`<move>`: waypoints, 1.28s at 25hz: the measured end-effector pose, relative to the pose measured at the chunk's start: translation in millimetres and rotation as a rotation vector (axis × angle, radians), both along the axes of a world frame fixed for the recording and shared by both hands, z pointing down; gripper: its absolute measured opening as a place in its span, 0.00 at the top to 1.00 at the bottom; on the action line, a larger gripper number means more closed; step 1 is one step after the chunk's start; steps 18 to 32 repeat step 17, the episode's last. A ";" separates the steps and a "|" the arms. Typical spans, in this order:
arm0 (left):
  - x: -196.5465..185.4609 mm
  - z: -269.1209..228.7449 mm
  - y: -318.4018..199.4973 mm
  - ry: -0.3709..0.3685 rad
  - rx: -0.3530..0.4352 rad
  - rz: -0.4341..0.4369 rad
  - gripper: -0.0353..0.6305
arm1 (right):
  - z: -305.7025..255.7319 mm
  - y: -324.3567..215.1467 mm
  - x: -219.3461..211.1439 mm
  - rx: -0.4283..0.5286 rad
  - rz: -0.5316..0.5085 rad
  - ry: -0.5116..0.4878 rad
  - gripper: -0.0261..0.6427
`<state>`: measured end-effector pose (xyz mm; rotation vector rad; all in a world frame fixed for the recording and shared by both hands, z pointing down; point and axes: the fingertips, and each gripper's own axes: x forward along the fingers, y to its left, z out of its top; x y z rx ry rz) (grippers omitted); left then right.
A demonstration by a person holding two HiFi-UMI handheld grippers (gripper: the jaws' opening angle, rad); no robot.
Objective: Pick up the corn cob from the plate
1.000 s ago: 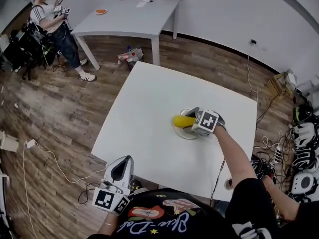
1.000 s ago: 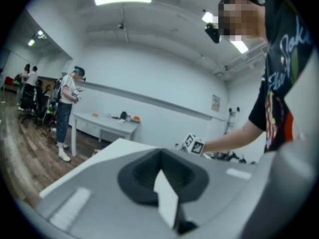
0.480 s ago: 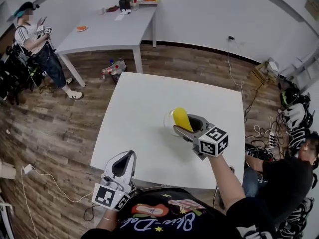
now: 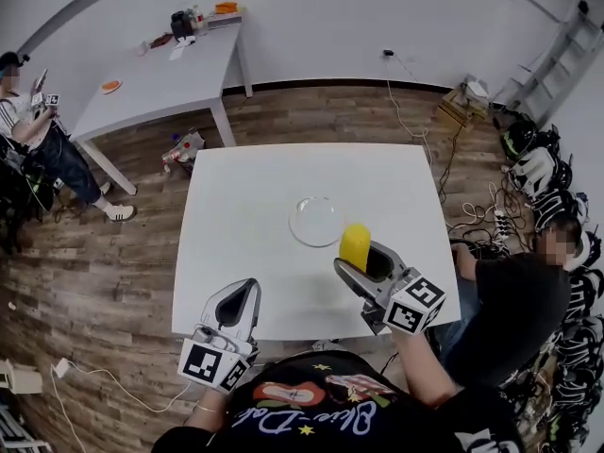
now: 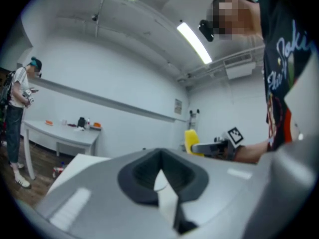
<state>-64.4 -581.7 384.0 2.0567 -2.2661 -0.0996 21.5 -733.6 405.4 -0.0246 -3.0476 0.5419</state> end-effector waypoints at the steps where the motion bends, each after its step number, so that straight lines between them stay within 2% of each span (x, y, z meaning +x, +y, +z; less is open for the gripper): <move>1: 3.1 1.4 -0.1 0.004 -0.005 0.009 0.95 | 4.1 -1.1 5.3 -0.002 0.013 0.009 0.57; 6: 8.4 6.3 4.7 0.021 -0.033 0.014 0.95 | 13.6 -8.6 17.3 -0.024 0.054 0.032 0.57; 12: 1.5 8.6 12.7 0.015 -0.039 -0.014 0.95 | 23.4 -12.3 8.5 -0.019 0.059 0.062 0.57; 32: -5.0 9.7 18.6 0.014 -0.046 -0.037 0.95 | 24.9 -14.4 3.1 -0.029 0.061 0.061 0.57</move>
